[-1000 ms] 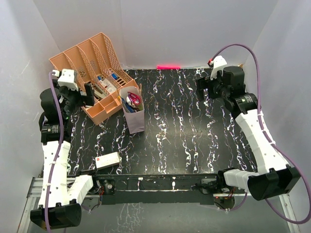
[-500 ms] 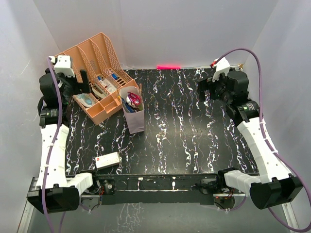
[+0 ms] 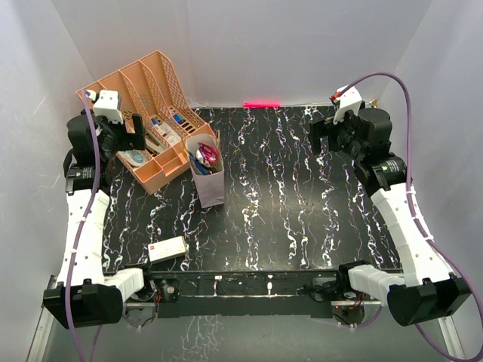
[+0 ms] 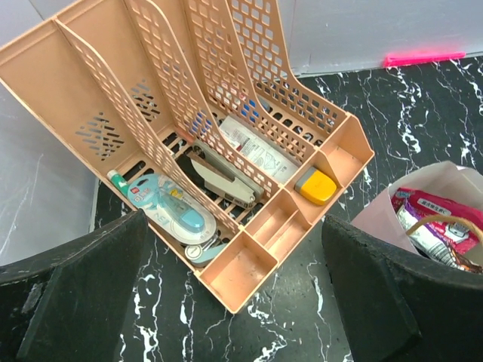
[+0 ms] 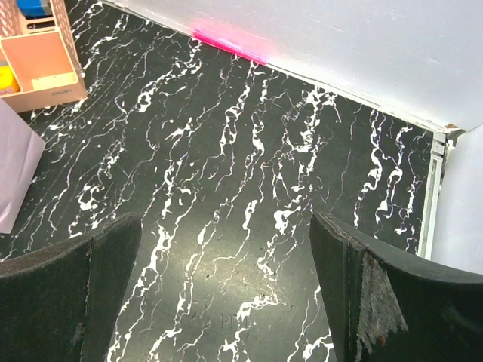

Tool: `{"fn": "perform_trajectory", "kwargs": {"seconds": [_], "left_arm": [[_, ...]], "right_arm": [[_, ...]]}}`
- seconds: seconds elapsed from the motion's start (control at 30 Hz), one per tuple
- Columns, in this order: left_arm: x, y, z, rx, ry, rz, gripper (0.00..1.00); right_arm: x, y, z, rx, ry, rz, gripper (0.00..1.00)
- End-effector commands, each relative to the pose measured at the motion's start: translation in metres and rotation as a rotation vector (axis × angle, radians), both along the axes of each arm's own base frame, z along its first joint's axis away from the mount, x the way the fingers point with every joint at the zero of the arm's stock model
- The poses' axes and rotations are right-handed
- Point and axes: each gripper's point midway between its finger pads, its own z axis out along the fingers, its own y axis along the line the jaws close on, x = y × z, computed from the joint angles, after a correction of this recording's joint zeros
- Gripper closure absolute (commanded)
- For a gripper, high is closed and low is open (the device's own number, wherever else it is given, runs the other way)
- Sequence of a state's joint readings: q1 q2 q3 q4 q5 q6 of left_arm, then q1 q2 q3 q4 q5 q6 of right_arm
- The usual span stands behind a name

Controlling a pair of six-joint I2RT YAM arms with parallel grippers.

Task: Place the snacks into the paper bag
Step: Place the snack in the paper bag, then reset both arms

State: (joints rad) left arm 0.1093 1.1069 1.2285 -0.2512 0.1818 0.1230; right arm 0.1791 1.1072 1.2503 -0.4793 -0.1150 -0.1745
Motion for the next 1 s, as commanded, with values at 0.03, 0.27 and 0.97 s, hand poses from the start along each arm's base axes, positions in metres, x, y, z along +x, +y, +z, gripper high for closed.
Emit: {"fn": "perform_trajectory", "kwargs": {"seconds": [0.03, 0.27, 0.97], "left_arm": [[-0.013, -0.003, 0.005, 0.012, -0.04, -0.015, 0.02], [-0.02, -0.003, 0.007, 0.007, -0.051, -0.011, 0.02], [-0.024, -0.006, 0.013, -0.01, -0.031, -0.018, 0.02]], "right_arm": [[-0.008, 0.005, 0.05, 0.039, -0.107, 0.035, 0.01], [-0.008, 0.01, 0.04, 0.053, -0.086, 0.056, 0.01], [-0.017, 0.001, 0.033, 0.024, -0.084, 0.052, 0.02]]}}
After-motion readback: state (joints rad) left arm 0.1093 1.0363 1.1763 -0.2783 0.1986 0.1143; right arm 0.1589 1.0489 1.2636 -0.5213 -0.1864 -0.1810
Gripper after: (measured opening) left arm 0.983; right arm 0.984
